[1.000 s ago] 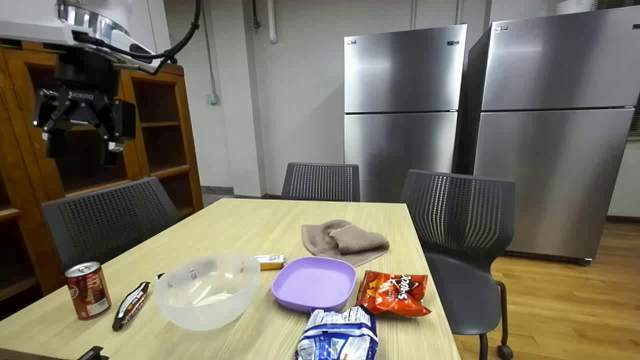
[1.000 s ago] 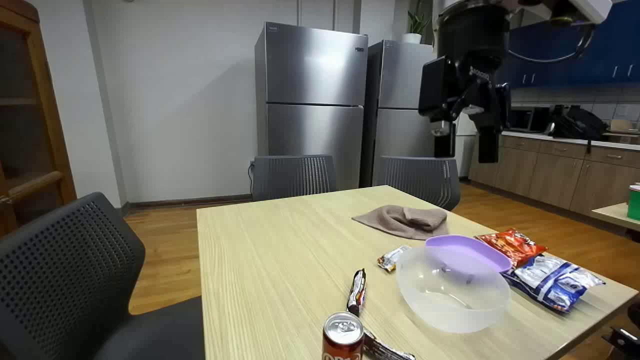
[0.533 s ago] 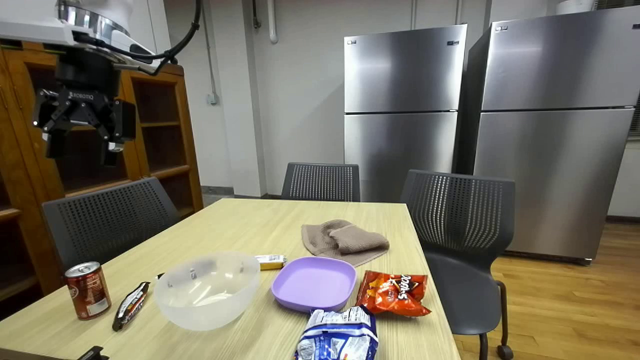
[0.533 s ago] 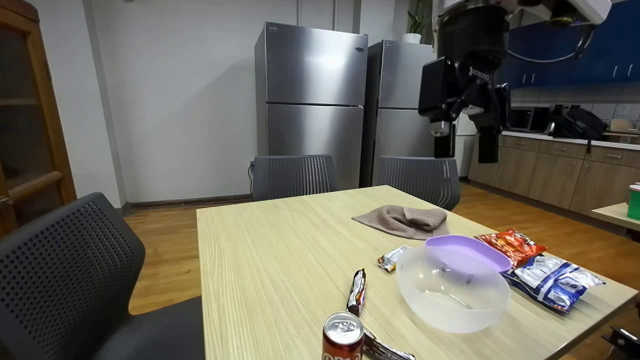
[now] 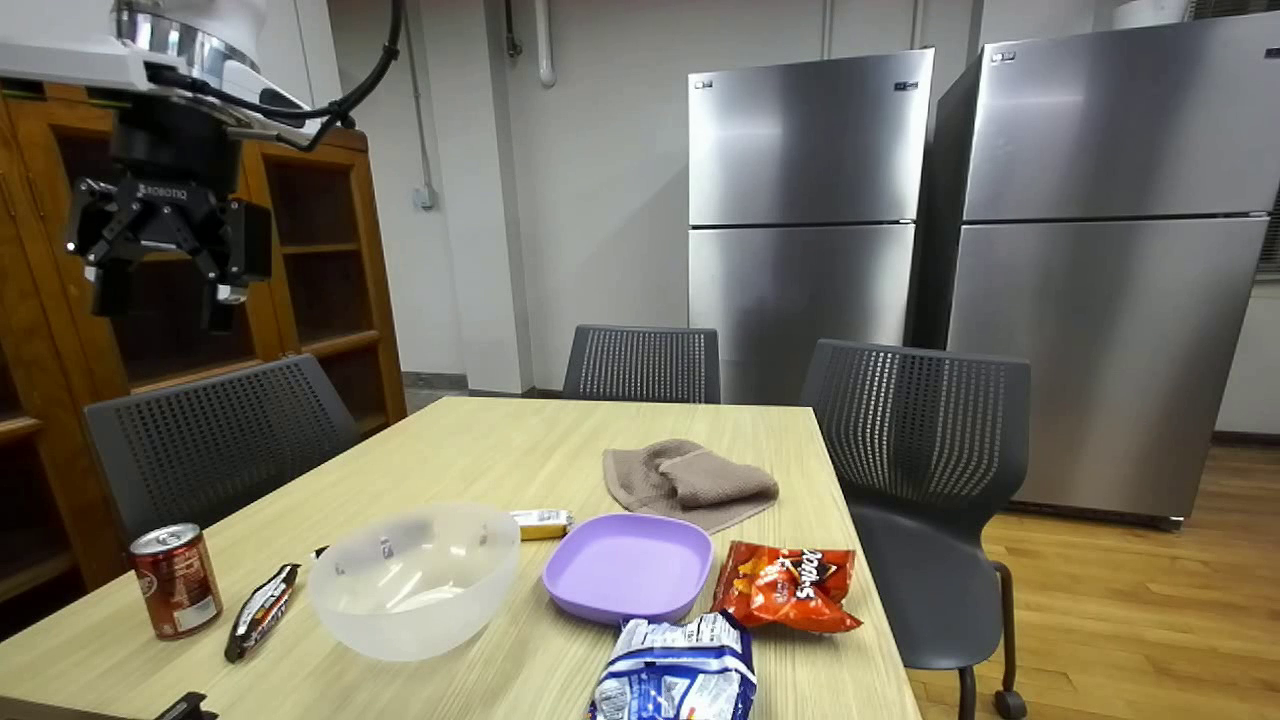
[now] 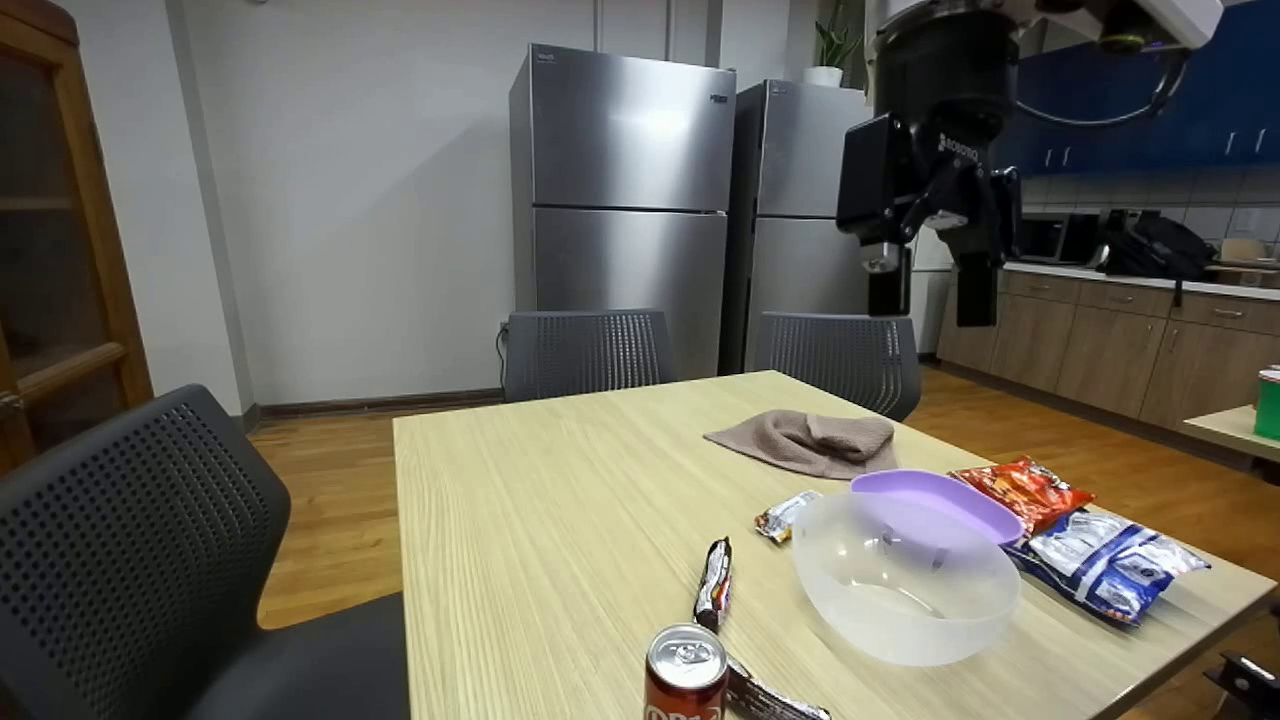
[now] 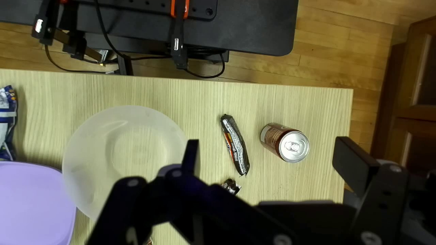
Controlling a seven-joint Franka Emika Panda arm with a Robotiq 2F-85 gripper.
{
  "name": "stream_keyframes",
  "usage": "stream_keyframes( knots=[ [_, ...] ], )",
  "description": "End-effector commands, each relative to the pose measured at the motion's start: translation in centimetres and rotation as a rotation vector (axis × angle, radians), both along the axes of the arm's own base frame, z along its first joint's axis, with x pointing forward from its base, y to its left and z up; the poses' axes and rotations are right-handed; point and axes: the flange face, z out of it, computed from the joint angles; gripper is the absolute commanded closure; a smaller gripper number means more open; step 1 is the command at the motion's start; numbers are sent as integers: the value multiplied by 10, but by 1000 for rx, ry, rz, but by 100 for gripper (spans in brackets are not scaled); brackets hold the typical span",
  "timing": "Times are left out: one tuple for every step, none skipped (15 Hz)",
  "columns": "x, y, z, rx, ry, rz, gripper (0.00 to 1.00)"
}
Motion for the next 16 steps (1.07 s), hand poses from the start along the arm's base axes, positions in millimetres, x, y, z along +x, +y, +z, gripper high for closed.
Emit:
stream_keyframes(
  knots=[
    [0, 0, 1, 0, 1, 0, 0],
    [0, 0, 1, 0, 1, 0, 0],
    [0, 0, 1, 0, 1, 0, 0],
    [0, 0, 1, 0, 1, 0, 0],
    [0, 0, 1, 0, 1, 0, 0],
    [0, 0, -1, -1, -2, 5, 0],
    [1, 1, -3, -8, -9, 2, 0],
    [1, 2, -6, -9, -14, 5, 0],
    [2, 4, -9, -12, -19, 8, 0],
    [3, 5, -12, -14, -24, 8, 0],
    [4, 7, -16, -14, -25, 11, 0],
    [5, 8, -20, -13, -29, 12, 0],
    [7, 10, -25, -12, -40, 19, 0],
    [9, 12, -30, -13, -48, 22, 0],
    [11, 14, -36, -19, -56, 26, 0],
    [12, 16, -42, -23, -62, 26, 0]
  ],
)
